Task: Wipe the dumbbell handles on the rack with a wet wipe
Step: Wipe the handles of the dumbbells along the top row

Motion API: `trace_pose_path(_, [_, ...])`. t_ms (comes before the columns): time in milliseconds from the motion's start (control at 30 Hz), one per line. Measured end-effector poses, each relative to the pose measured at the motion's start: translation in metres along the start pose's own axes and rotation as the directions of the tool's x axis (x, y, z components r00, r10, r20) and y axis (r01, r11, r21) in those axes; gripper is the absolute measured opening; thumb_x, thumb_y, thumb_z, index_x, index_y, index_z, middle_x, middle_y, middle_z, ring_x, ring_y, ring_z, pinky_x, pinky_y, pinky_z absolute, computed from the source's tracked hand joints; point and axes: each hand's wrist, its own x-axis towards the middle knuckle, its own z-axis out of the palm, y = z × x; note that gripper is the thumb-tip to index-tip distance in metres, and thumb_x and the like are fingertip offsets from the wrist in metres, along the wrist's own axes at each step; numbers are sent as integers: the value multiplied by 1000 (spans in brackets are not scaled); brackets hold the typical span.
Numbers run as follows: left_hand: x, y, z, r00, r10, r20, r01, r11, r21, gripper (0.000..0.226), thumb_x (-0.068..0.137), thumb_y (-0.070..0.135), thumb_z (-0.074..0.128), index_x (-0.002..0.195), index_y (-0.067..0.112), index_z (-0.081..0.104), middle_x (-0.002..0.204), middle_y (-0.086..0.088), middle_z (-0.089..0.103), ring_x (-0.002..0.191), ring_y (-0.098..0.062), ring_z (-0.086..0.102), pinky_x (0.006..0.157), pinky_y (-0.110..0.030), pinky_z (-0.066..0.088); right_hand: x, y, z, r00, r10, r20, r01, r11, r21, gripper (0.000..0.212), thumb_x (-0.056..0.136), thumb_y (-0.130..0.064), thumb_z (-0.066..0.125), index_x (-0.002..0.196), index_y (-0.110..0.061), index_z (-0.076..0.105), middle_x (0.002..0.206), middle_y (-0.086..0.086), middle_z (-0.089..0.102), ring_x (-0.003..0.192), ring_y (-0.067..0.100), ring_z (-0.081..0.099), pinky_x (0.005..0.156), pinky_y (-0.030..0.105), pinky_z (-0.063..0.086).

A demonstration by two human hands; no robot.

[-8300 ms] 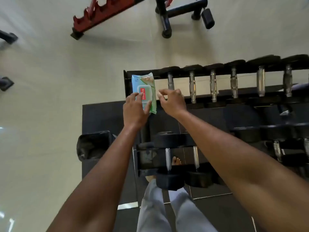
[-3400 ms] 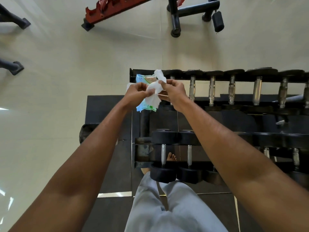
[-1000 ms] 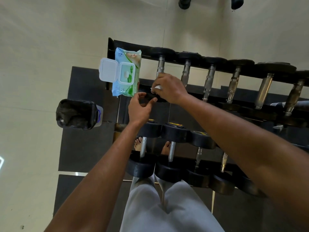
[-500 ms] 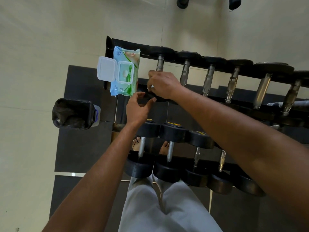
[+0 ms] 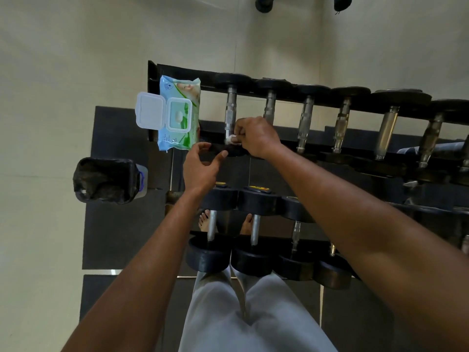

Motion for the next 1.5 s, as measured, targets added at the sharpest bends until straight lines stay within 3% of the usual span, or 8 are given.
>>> trace_pose_path(167, [0,4,0,1000,-7,-3,7,1000,21,51,89,48,84,128,21,64,127,7,67,114,-14,68,77,-8,47,-5,6,3,994,87,63,-102,944,312,14,94,-21,80,106,-23,72,102,-7,73,94,7,68,77,23,55])
trace_pose_path(367, [-1,4,2,1000,-22,-12,22,999,38,51,89,51,84,128,23,65,128,8,68,114,-15,68,82,-14,49,-6,5,12,982,186,-27,-158,894,419,12,96,-10,77,102,-20,74,98,-6,72,93,7,71,73,16,54])
trace_pose_path(533, [-4,1,3,1000,-2,-18,3,999,33,51,90,54,82,128,24,65,124,6,70,102,-11,71,89,-34,62,-16,6,13,988,144,-63,-95,863,496,15,92,-19,83,104,-18,75,94,-7,72,88,3,67,77,22,57])
trace_pose_path(733, [-8,-1,7,999,-2,-41,2,1000,-2,53,91,54,81,131,23,65,125,3,71,98,-5,72,86,-30,62,-16,1,12,990,46,-130,13,907,420,17,93,-19,83,108,-15,75,97,-7,71,89,5,66,81,23,56])
trace_pose_path(900, [-7,0,6,1000,-8,-29,8,1000,2,52,91,54,81,130,25,64,126,5,69,95,-3,70,84,-27,61,-11,5,9,976,-130,-172,168,959,229,16,94,-18,80,108,-12,77,104,4,73,95,18,68,86,38,61])
trace_pose_path(1167, [-6,0,4,1000,-22,-21,22,1000,2,50,89,55,82,128,28,64,126,7,69,93,-3,70,76,-13,51,27,-1,-12,932,-77,-355,168,957,235,12,93,-27,81,101,-18,78,100,-3,72,88,11,66,80,36,60])
trace_pose_path(1367, [-5,0,3,1000,-17,-4,17,1000,-6,53,90,55,81,130,26,64,129,7,67,94,-5,70,75,-16,53,-7,11,12,946,-293,-140,308,945,105,14,97,-22,77,109,-15,76,114,4,65,98,19,64,85,36,58])
trace_pose_path(1500, [-5,-1,1,1000,-13,-13,13,1000,-5,51,89,56,82,127,27,64,127,8,68,93,-8,71,77,-21,56,14,1,5,918,-214,-335,272,952,138,6,96,-17,77,95,-12,78,96,4,69,84,18,64,75,40,59])
